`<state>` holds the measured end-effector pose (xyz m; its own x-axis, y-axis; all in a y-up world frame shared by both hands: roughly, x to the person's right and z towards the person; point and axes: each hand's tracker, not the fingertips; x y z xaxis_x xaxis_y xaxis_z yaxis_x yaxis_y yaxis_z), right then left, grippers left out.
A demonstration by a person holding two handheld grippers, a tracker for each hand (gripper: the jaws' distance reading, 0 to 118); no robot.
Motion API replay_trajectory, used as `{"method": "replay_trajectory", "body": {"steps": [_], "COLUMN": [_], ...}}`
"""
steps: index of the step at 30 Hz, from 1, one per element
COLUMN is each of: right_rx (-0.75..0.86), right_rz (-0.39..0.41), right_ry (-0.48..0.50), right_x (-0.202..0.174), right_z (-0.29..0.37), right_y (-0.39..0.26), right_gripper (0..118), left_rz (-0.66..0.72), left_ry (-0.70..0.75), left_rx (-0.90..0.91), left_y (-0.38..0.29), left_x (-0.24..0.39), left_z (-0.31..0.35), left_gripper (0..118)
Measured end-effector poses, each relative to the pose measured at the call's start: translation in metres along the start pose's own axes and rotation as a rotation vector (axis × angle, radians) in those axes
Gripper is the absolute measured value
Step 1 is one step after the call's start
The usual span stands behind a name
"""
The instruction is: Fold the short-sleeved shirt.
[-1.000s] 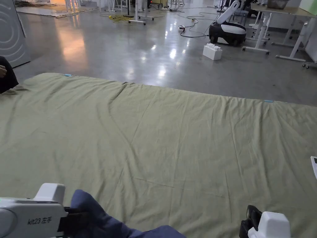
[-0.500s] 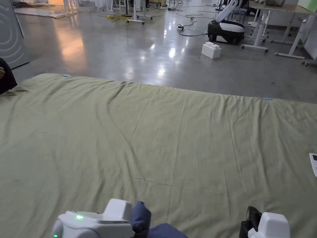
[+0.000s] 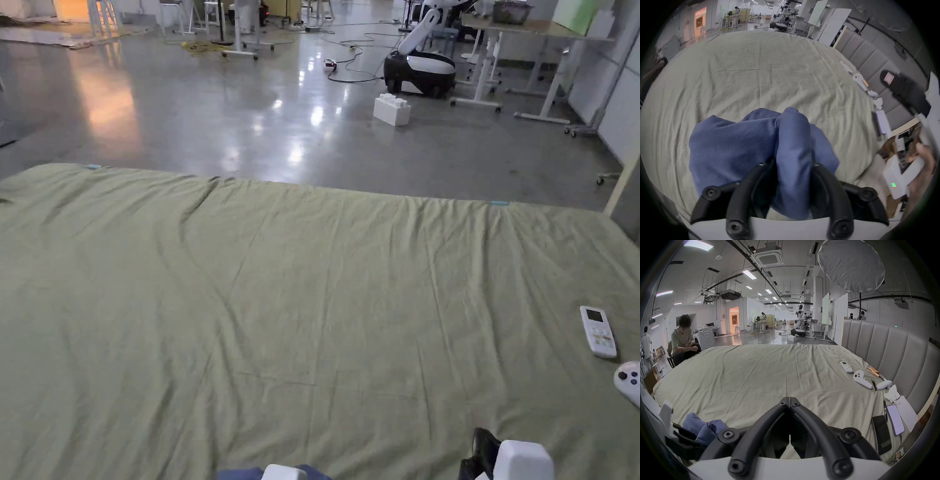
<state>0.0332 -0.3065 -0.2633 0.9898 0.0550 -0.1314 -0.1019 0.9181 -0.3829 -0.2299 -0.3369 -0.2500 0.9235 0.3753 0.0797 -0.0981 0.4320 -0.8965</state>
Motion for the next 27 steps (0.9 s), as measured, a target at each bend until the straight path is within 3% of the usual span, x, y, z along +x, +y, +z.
{"method": "replay_trajectory", "body": {"steps": [2,8,10,12,13,16,27], "right_rx": [-0.003,-0.014,-0.017,-0.02,-0.021,-0.021,-0.028], "right_rz": [-0.002,-0.019,-0.023,-0.029,-0.031,-0.032,-0.024], "right_ry": [-0.001,-0.009,-0.013,-0.013,-0.014,-0.018,-0.022], "right_x": [0.003,0.007,0.008,0.009,0.009,0.01,0.013], "right_z": [0.0,0.001,0.001,0.0,0.0,0.001,0.003], "right_y": [-0.001,-0.005,-0.006,-0.006,-0.006,-0.006,-0.007], "right_gripper": [1,1,1,1,1,1,1], "left_rz": [0.036,0.079,0.076,0.05,0.046,0.065,0.095], "left_ry": [-0.064,-0.133,-0.123,-0.073,-0.042,0.006,-0.017], "left_rx": [0.009,0.123,0.119,0.068,0.038,-0.029,0.014], "left_y": [0.003,0.019,0.02,0.019,0.017,0.006,-0.006], "left_x": [-0.005,-0.016,-0.014,-0.009,-0.005,0.0,0.016], "left_z": [0.017,0.053,0.049,0.034,0.023,-0.008,-0.035], "left_gripper": [59,58,50,28,23,18,11]}}
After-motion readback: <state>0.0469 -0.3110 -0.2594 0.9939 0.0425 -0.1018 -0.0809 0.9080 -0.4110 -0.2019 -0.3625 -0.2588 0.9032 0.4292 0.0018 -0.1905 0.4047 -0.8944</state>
